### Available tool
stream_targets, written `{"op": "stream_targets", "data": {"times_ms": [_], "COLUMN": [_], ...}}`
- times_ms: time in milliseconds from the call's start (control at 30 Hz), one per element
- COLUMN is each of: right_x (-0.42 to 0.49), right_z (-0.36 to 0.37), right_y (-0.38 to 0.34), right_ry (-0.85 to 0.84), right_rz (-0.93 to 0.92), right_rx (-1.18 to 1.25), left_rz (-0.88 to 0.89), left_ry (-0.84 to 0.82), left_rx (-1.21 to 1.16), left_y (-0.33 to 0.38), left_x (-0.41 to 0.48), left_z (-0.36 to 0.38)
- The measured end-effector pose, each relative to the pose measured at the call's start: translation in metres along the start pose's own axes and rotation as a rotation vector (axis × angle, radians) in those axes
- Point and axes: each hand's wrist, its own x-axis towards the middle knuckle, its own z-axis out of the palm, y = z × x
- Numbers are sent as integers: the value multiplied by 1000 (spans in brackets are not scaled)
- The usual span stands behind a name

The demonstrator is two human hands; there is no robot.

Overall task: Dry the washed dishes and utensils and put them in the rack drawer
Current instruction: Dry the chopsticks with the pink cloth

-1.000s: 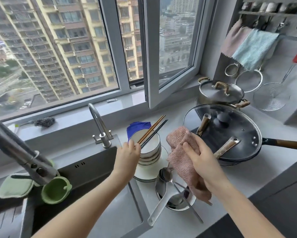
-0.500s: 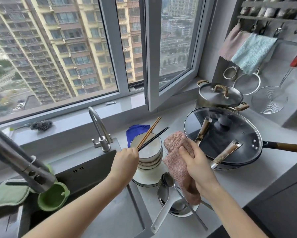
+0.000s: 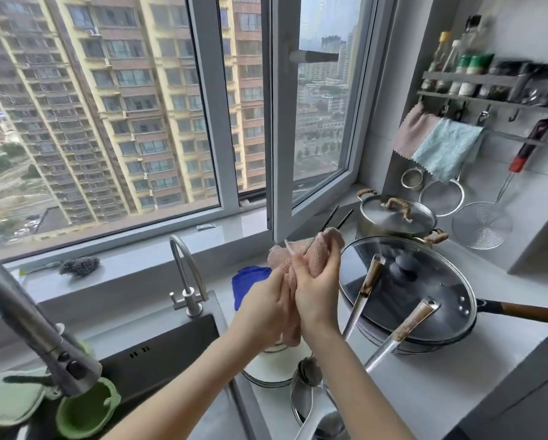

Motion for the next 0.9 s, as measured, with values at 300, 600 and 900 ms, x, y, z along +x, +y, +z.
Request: {"op": "stream_targets", "data": {"times_ms": [300,600,900], "right_x": [76,70,46], "right_z": [-16,-9,62], "right_y": [-3,-7,4], "right_ry": [290,-73,-39], "right_rz": [105,121,119], "right_rx": [6,13,49], "left_rz": [12,-163,-68], "left_ry": [-125,170,211], "left_rx": [-6,-152,-5], "left_y": [-27,-42,-14], "left_x": [-46,-31,-46], "left_z": [-30,-63,-41]}}
